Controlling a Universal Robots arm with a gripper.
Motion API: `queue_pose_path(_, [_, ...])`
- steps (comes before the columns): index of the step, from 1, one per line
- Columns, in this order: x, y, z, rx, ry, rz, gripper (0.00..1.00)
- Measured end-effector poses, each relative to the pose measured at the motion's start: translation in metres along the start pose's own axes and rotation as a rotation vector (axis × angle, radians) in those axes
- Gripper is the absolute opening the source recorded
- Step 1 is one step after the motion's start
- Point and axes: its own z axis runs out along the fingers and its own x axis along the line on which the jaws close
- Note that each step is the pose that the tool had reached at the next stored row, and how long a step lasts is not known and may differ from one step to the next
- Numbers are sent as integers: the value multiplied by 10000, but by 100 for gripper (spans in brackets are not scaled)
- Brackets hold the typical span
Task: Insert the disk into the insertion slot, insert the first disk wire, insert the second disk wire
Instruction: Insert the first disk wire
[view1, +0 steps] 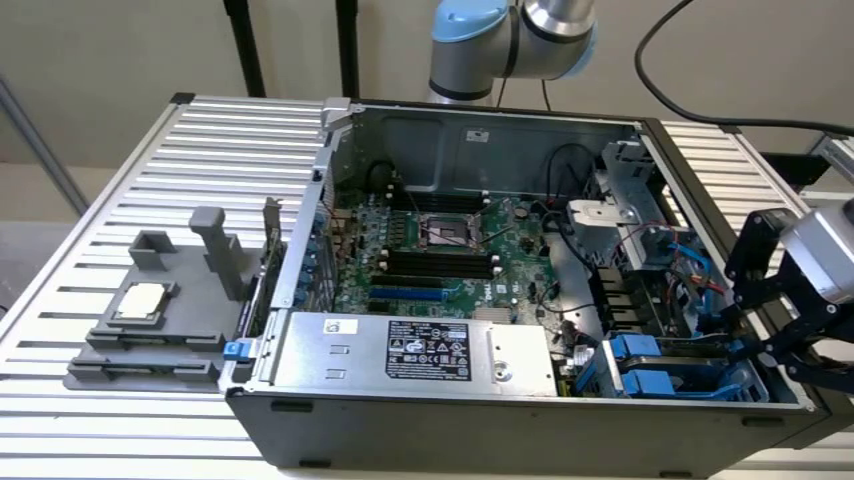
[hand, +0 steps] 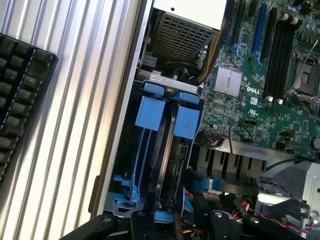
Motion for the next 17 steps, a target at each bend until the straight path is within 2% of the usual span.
queue_pose_path(2, [0, 0, 1, 1, 1, -101, 36])
queue_pose_path(3, [0, 0, 1, 0, 3, -152, 29])
queue_pose_path(9, [2, 1, 5, -20, 3, -409, 27])
queue_pose_path(10, [2, 1, 5, -25, 3, -446, 19])
queue_pose_path(17, [-4, 27, 1, -47, 5, -555, 16])
